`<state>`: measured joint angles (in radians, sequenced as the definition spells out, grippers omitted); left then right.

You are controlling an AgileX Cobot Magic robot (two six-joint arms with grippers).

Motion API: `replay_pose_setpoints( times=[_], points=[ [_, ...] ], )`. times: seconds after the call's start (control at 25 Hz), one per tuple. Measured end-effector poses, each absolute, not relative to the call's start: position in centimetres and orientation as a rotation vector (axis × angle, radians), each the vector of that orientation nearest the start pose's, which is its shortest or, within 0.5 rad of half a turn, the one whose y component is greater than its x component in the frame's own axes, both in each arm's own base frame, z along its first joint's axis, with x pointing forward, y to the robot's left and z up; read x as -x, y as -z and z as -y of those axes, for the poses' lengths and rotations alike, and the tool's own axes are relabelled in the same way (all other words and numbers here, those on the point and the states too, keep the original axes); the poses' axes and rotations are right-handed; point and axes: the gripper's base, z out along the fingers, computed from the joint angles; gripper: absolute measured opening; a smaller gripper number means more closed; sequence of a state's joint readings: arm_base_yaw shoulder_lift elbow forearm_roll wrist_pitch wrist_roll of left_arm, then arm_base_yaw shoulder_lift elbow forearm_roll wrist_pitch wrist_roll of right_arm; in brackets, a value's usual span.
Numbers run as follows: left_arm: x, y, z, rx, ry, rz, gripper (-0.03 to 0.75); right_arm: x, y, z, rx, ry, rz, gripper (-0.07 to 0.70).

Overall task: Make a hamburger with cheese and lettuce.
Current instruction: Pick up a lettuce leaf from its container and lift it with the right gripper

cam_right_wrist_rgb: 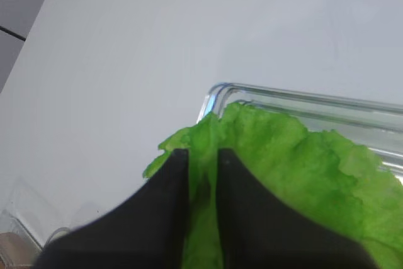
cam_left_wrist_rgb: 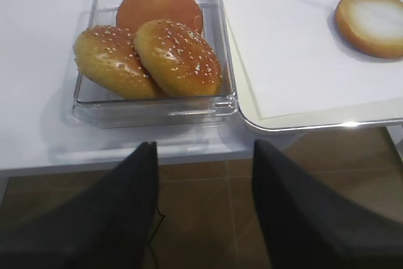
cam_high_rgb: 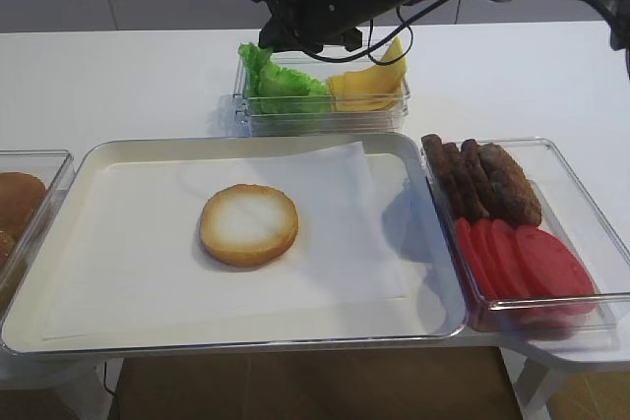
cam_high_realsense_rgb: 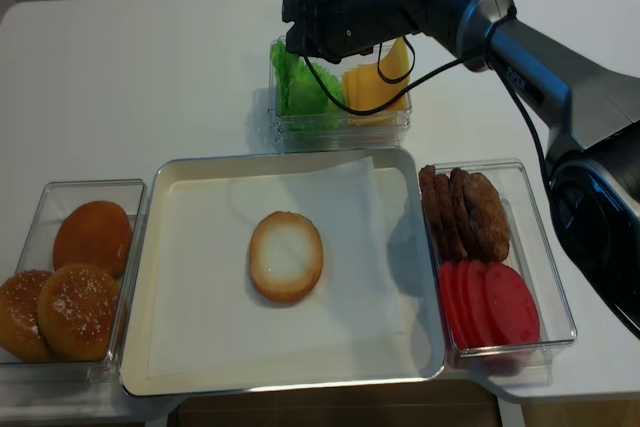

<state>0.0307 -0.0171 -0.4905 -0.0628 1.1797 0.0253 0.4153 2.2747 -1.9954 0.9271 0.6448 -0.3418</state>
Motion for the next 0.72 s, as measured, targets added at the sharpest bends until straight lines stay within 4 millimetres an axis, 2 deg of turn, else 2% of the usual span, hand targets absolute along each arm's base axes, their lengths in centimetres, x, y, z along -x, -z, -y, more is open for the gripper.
replay_pose_setpoints(
  times=[0.12, 0.32, 0.72],
  points=[
    [1.18, -26.53, 0.56, -0.002, 0.044, -2.154, 0.361, -46.51, -24.09, -25.29, 0.233, -1.033, -2.284, 0.061],
    [1.18, -26.53, 0.56, -0.002, 0.044, -2.154, 0.361, -46.51, -24.10, -25.31, 0.230, -1.037, -2.284, 0.027],
    [1.18, -26.53, 0.56, -0.002, 0.044, -2.154, 0.361, -46.45, -24.19, -25.40, 0.218, -1.065, -2.282, 0.020]
  ],
)
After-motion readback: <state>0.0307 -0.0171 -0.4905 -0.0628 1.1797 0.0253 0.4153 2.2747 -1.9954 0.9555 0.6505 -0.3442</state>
